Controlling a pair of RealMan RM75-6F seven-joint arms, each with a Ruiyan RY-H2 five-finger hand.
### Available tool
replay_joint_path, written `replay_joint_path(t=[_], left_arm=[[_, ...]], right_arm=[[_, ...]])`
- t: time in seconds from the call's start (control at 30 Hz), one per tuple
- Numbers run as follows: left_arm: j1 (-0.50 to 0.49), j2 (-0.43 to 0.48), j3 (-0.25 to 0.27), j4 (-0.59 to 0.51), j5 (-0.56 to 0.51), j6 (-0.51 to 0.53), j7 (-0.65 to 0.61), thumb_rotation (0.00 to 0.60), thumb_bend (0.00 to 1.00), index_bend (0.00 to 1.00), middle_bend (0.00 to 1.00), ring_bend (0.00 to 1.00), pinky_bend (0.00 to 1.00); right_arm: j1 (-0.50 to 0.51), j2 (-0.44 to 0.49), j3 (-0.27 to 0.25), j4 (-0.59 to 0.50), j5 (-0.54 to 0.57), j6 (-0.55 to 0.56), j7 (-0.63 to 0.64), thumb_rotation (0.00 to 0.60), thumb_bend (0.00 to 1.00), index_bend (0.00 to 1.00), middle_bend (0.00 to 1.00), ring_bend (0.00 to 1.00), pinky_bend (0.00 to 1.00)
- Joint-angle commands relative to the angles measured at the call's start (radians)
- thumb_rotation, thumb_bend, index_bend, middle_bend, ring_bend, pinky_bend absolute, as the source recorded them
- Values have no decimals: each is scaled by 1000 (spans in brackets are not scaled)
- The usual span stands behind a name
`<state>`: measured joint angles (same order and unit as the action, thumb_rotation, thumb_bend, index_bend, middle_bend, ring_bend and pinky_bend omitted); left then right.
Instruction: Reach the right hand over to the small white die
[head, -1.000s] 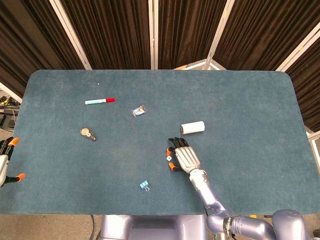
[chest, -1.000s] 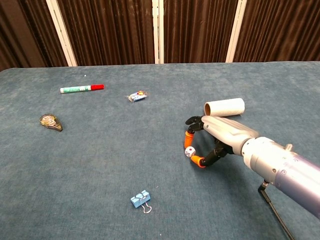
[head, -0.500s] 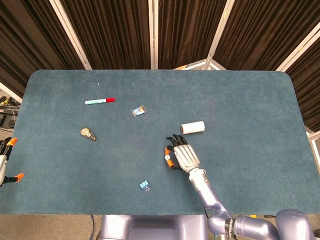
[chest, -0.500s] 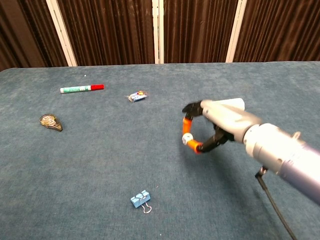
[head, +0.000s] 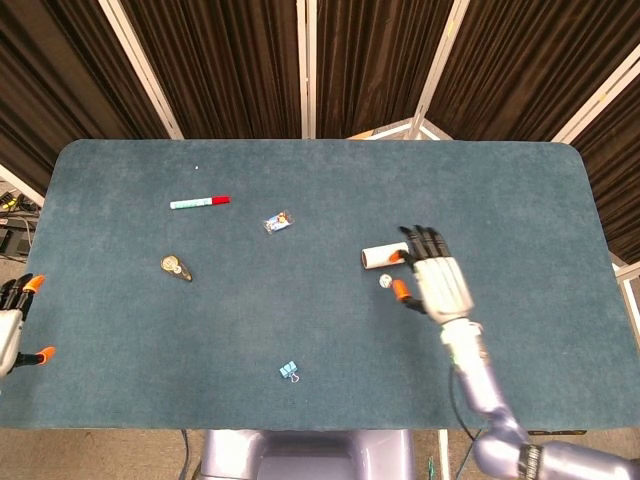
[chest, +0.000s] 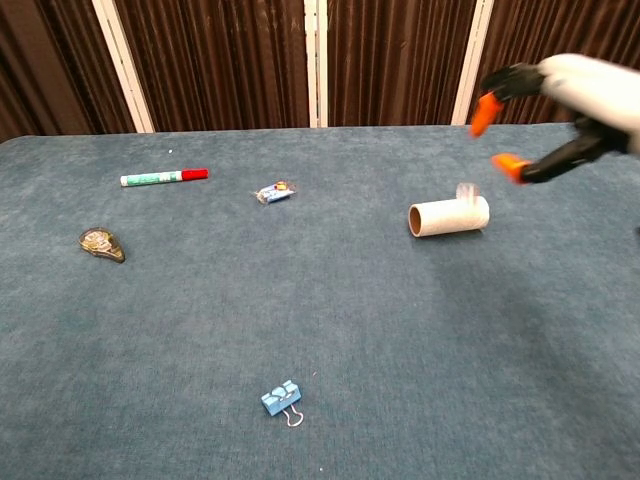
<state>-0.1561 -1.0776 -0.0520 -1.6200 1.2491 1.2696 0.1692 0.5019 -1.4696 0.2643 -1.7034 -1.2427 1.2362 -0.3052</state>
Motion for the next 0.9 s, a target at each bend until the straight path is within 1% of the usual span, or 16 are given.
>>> replay_joint_path(t=[0.03, 0.13, 0.27, 0.33, 0.37, 0.4, 0.47, 0.57, 0.6, 0.7, 0.9], left_arm=[[-4, -2, 3, -13, 8, 3, 14, 600, 68, 0, 0, 0, 0], [-6, -2, 4, -23, 16, 6, 22, 600, 68, 0, 0, 0, 0], [-7, -1, 6, -36, 29, 14, 30, 600, 68, 0, 0, 0, 0], [-8, -1, 7, -41, 35, 16, 30, 600, 68, 0, 0, 0, 0], [-8, -1, 8, -42, 40, 19, 25, 600, 68, 0, 0, 0, 0], [-7, -1, 8, -41, 43, 20, 22, 600, 68, 0, 0, 0, 0], [-5, -1, 9, -39, 52, 27, 13, 600, 68, 0, 0, 0, 0], [-1, -1, 12, -39, 69, 39, -1, 600, 68, 0, 0, 0, 0], [1, -2, 13, -39, 74, 43, -6, 600, 68, 0, 0, 0, 0], [4, 0, 18, -38, 89, 51, -17, 600, 68, 0, 0, 0, 0], [11, 1, 21, -36, 106, 66, -25, 600, 68, 0, 0, 0, 0]], right_arm=[[-50, 55, -30, -34, -22, 40, 28, 600, 347, 342, 57, 0, 0], [-75, 78, -52, -39, -42, 60, 49, 600, 345, 340, 48, 0, 0], [-124, 116, -98, -32, -92, 103, 89, 600, 338, 328, 41, 0, 0], [-157, 141, -133, -15, -131, 132, 118, 600, 299, 304, 26, 0, 0], [-190, 166, -164, 15, -157, 164, 123, 600, 262, 285, 14, 0, 0], [-207, 177, -181, 35, -184, 184, 136, 600, 223, 266, 5, 0, 0], [-247, 194, -211, 84, -217, 230, 148, 600, 182, 240, 0, 0, 0], [-306, 209, -247, 136, -244, 290, 190, 600, 158, 169, 0, 0, 0], [-319, 211, -254, 147, -249, 301, 204, 600, 154, 138, 0, 0, 0], [-343, 218, -269, 178, -265, 315, 229, 600, 148, 83, 0, 0, 0], [-359, 228, -256, 182, -261, 323, 262, 600, 146, 61, 0, 0, 0]])
